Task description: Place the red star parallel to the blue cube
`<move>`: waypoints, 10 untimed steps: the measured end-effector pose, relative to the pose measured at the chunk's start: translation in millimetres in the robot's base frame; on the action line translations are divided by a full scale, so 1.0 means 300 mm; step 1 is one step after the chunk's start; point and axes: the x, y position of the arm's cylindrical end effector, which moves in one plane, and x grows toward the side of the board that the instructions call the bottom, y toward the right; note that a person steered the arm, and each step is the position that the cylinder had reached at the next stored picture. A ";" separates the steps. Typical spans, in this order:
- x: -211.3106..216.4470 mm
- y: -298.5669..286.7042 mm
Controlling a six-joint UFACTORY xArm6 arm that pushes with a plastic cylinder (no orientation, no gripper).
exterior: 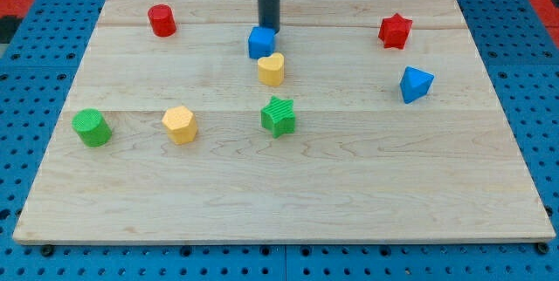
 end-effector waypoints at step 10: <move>0.123 0.451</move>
